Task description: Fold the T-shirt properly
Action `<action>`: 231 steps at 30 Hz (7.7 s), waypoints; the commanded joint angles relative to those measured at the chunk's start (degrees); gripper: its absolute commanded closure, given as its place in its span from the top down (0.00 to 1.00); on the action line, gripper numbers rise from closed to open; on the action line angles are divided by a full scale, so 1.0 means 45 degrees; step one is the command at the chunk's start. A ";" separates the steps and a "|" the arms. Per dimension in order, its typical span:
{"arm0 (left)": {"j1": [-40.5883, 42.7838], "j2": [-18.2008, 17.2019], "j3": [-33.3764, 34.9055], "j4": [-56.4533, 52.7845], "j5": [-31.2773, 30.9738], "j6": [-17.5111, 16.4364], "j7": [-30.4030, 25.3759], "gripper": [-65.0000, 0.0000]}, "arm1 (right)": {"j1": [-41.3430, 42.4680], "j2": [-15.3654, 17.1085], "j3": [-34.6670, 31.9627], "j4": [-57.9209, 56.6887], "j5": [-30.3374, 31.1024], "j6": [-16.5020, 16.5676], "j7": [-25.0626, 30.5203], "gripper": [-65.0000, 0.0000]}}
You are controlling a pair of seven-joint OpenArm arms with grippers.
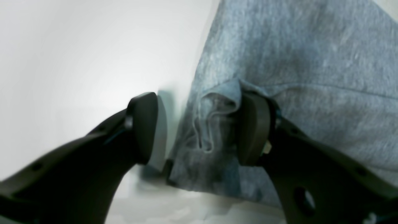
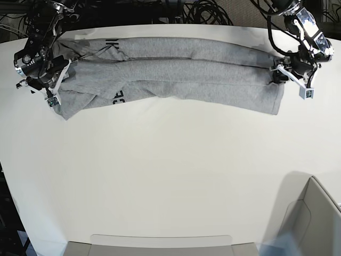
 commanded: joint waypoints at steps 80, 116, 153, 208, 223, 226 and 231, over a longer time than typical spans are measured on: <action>0.0146 0.0956 0.2795 0.6741 0.0628 -0.0022 0.3408 0.00 | 0.0478 -0.0448 0.0016 0.0209 0.0069 0.0134 0.0148 0.44; 0.1162 0.2519 0.5159 0.6897 0.0550 -0.0022 0.3408 0.00 | 0.0634 -0.0468 -0.0023 0.0189 0.0049 0.0134 0.0148 0.44; 0.0459 0.1659 0.0997 0.7034 0.0394 -0.0022 0.3408 0.00 | 0.0575 -0.0487 -0.0414 0.0189 0.0049 0.0134 0.0148 0.44; 0.2139 -0.1916 0.6956 0.7014 -1.1484 0.6102 0.2539 0.00 | 0.0575 -0.0409 -0.0414 -0.0358 0.0049 0.0134 0.0168 0.44; 0.2764 -0.3401 0.3283 0.7014 -1.0996 0.4227 0.2031 0.00 | 0.0614 -0.0351 -0.0414 -0.0338 0.0049 0.0134 0.0168 0.44; 0.3252 -0.4182 0.1037 0.6995 -1.0898 0.3465 0.2050 0.00 | 0.0614 -0.0351 -0.0414 -0.0319 0.0049 0.0134 0.0168 0.44; 0.3682 -0.5315 0.0353 0.6799 -1.0625 0.2918 0.1972 0.00 | 0.0595 -0.0351 -0.0414 -0.0319 0.0049 0.0134 0.0168 0.44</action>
